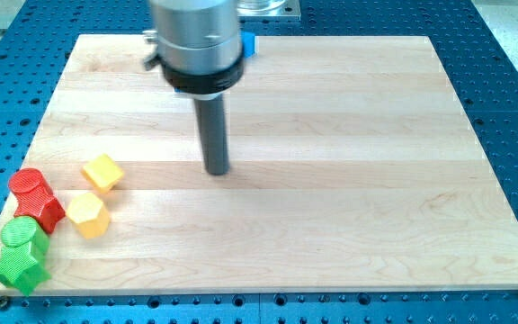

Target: Move the cube into the heart

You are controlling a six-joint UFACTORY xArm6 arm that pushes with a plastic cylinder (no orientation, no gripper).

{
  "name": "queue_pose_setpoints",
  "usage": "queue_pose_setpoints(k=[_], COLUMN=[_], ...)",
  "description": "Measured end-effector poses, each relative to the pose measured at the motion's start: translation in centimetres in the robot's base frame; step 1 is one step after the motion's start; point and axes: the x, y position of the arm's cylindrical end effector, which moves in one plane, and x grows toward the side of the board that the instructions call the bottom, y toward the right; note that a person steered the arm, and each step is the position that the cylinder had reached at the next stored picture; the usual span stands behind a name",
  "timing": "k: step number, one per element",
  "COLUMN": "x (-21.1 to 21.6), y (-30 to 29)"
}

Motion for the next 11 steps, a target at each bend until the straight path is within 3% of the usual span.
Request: queue_pose_setpoints(k=[1, 2, 4, 5, 6, 7, 8, 9, 10, 11], x=[1.5, -2.3, -23.3, -27.6, -27.6, -21.6, -12.3, -10.5, -14.0, -17.8], y=[-0.6, 2.8, 14.7, 10.1, 1.5, -1.2, -3.4, -5.1, -4.0, -7.2])
